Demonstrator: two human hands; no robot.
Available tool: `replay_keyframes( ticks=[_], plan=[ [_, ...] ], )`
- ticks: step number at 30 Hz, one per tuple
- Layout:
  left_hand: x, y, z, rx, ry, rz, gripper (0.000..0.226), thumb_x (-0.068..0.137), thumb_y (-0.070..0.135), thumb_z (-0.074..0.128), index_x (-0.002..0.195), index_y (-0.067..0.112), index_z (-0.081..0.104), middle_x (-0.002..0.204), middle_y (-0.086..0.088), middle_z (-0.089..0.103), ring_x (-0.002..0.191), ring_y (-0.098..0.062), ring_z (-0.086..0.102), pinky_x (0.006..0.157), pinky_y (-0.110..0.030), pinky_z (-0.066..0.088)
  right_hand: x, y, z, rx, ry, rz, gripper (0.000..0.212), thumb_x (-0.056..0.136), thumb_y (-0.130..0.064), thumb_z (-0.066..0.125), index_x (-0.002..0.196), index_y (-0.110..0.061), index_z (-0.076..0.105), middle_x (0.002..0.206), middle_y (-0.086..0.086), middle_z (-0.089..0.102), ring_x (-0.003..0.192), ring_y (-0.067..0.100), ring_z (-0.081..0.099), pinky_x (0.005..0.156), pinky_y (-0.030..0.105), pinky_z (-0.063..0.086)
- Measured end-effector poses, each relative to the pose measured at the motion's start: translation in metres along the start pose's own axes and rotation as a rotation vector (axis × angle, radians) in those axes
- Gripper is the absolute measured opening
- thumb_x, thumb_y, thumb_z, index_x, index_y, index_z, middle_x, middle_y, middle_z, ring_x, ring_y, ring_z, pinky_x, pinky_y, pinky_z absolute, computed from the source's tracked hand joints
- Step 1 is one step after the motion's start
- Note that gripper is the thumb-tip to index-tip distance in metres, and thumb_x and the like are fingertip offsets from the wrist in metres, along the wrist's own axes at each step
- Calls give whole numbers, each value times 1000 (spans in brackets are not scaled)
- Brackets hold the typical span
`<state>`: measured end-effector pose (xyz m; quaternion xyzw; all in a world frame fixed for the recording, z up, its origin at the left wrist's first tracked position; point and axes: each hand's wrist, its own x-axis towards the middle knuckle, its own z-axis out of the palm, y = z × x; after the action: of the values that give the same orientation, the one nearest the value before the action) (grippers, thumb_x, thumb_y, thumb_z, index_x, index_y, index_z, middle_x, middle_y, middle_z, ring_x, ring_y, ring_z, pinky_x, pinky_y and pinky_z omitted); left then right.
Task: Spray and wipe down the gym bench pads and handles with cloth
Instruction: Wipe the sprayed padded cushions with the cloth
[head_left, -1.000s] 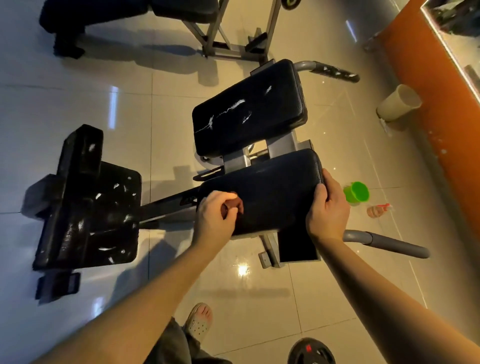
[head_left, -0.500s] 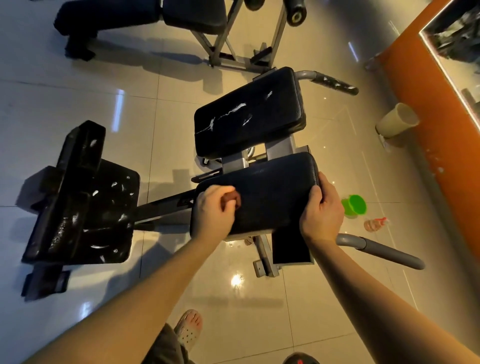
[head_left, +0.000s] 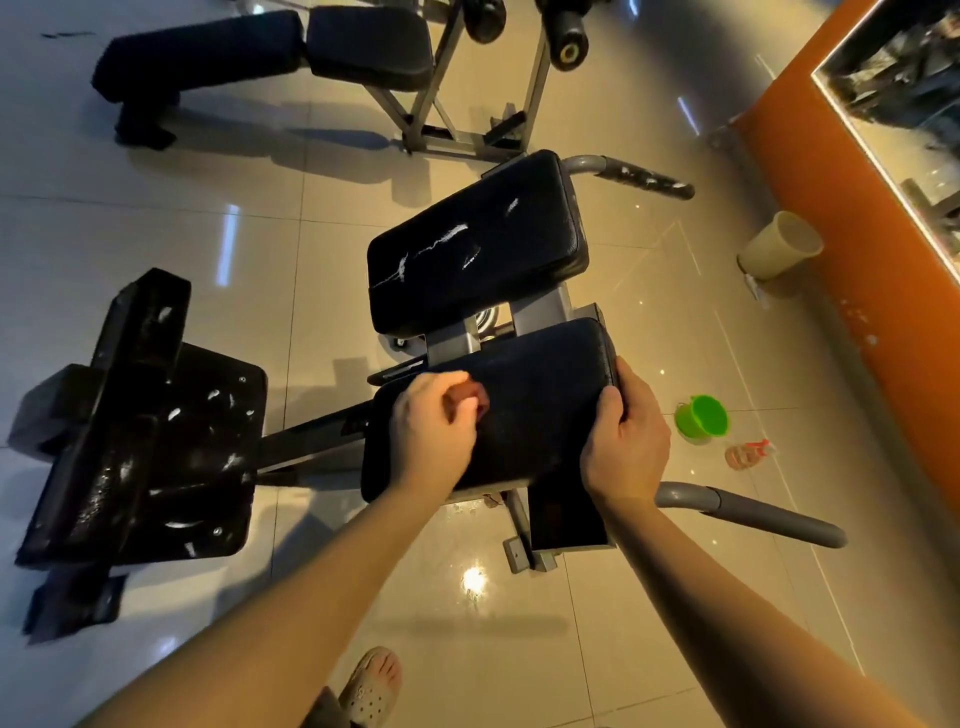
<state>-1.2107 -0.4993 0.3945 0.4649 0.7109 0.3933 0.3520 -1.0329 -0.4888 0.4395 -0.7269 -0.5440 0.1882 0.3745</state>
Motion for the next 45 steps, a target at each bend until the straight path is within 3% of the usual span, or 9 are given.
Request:
replay_keyframes(
  ticks=[6, 11, 19, 25, 31, 36, 39, 42, 45],
  plan=[
    [-22, 34, 7, -18, -191, 328, 31, 97, 21, 66, 128, 25, 67, 124, 14, 60, 119, -6, 48, 97, -17, 41, 0, 1, -1, 9, -21, -13, 37, 106, -29, 40, 139, -32, 56, 122, -17, 60, 108, 2, 53, 94, 26, 44],
    [11, -32, -26, 147, -75, 6, 28, 97, 17, 66, 125, 20, 68, 123, 5, 61, 123, -19, 54, 107, -42, 47, 0, 0, -1, -4, -19, 8, 38, 107, -31, 39, 142, -30, 54, 132, -10, 62, 112, 3, 51, 100, 30, 42],
    [3, 39, 24, 5, -155, 406, 32, 98, 19, 64, 129, 24, 67, 128, 11, 60, 123, -8, 48, 103, -20, 40, 1, 0, -1, -6, -21, -36, 42, 103, -33, 38, 141, -28, 56, 131, -8, 63, 112, 4, 56, 94, 24, 44],
    [45, 6, 10, 58, -2, 43, 23, 98, 18, 63, 120, 23, 69, 121, 3, 62, 120, -23, 56, 101, -36, 49, 1, 0, 0, -18, -20, -25, 39, 106, -32, 38, 142, -30, 54, 132, -10, 62, 112, 0, 52, 95, 22, 41],
    [24, 37, 24, 30, -161, 419, 29, 97, 21, 64, 126, 25, 68, 125, 12, 61, 121, -12, 52, 102, -25, 43, 1, 1, 0, -17, -26, -32, 43, 104, -35, 37, 143, -29, 54, 135, -9, 61, 119, 7, 55, 103, 33, 49],
    [28, -49, -13, 76, 18, -78, 26, 98, 20, 62, 123, 23, 67, 122, 3, 61, 119, -24, 56, 102, -50, 52, 1, -1, -1, -14, -31, -16, 42, 105, -36, 37, 143, -31, 52, 137, -10, 60, 118, 6, 54, 106, 36, 47],
    [20, -19, 1, 70, 65, -133, 28, 99, 19, 62, 126, 21, 67, 128, -2, 61, 123, -25, 53, 101, -39, 49, 1, -1, 0, -29, -32, -20, 45, 103, -39, 35, 144, -30, 52, 137, -8, 61, 119, 10, 56, 105, 36, 47],
    [-10, 28, 21, -4, 15, 114, 28, 98, 17, 63, 126, 21, 67, 126, 4, 60, 122, -15, 50, 93, -18, 39, 0, 0, 0, -34, -20, -30, 44, 104, -39, 35, 144, -30, 52, 136, -7, 61, 120, 12, 57, 104, 38, 50],
    [-45, 23, 11, -33, -116, 330, 30, 98, 15, 63, 127, 24, 68, 124, 12, 60, 119, -6, 48, 95, -14, 43, 0, 2, 2, -33, -13, -17, 42, 105, -38, 37, 144, -31, 52, 136, -9, 61, 120, 10, 56, 105, 39, 50]
  ],
)
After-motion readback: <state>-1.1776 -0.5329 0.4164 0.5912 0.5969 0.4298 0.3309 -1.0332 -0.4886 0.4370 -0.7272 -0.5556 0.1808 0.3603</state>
